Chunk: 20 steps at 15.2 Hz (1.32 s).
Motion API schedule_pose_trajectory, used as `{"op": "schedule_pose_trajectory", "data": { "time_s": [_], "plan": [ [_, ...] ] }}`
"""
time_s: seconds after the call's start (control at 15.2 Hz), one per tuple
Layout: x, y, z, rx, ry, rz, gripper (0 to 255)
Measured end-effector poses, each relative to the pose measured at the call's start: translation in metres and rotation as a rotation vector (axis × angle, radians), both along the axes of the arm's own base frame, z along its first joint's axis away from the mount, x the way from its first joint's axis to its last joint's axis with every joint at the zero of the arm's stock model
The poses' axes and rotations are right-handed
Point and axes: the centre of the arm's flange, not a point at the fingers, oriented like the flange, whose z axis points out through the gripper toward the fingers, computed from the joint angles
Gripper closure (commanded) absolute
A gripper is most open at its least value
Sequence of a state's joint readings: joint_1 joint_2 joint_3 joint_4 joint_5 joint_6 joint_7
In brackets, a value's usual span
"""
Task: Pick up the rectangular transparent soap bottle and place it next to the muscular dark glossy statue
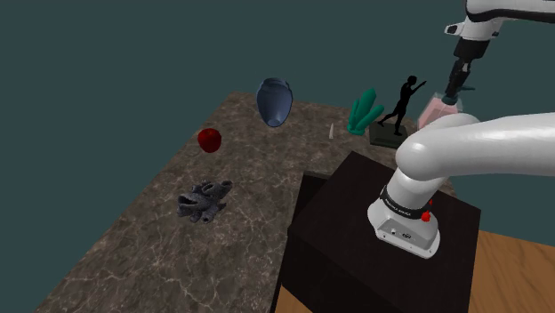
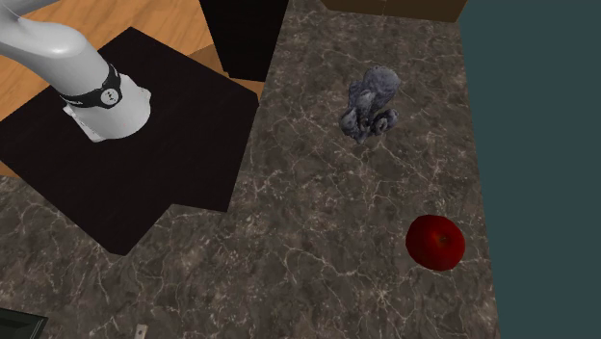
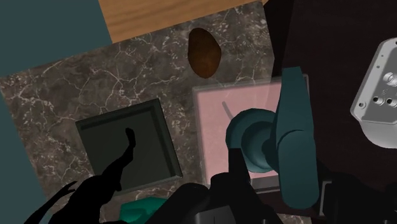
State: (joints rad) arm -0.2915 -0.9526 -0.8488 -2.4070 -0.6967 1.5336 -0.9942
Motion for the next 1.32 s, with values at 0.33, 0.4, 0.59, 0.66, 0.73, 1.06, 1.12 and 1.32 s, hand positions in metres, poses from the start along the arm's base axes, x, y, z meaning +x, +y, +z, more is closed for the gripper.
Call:
{"op": "schedule_pose_trajectory", "data": {
  "time_s": [0.33, 0.4, 0.59, 0.66, 0.73, 1.06, 1.12, 1.32],
  "plan": [
    [0.001, 0.0, -0.025, 0.0, 0.0, 0.0, 255],
    [0.001, -0.001, -0.03, 0.0, 0.0, 0.0, 255],
    [0.001, -0.001, -0.047, 0.0, 0.0, 0.0, 255],
    [-0.001, -0.002, -0.053, 0.0, 0.0, 0.0, 255],
    [0.0, -0.001, -0.058, 0.0, 0.0, 0.0, 255],
    [0.0, -0.001, -0.084, 0.0, 0.0, 0.0, 255],
    [0.0, -0.001, -0.089, 0.0, 0.0, 0.0, 255],
    [-0.001, -0.001, -0.105, 0.0, 0.0, 0.0, 255]
  ]
}}
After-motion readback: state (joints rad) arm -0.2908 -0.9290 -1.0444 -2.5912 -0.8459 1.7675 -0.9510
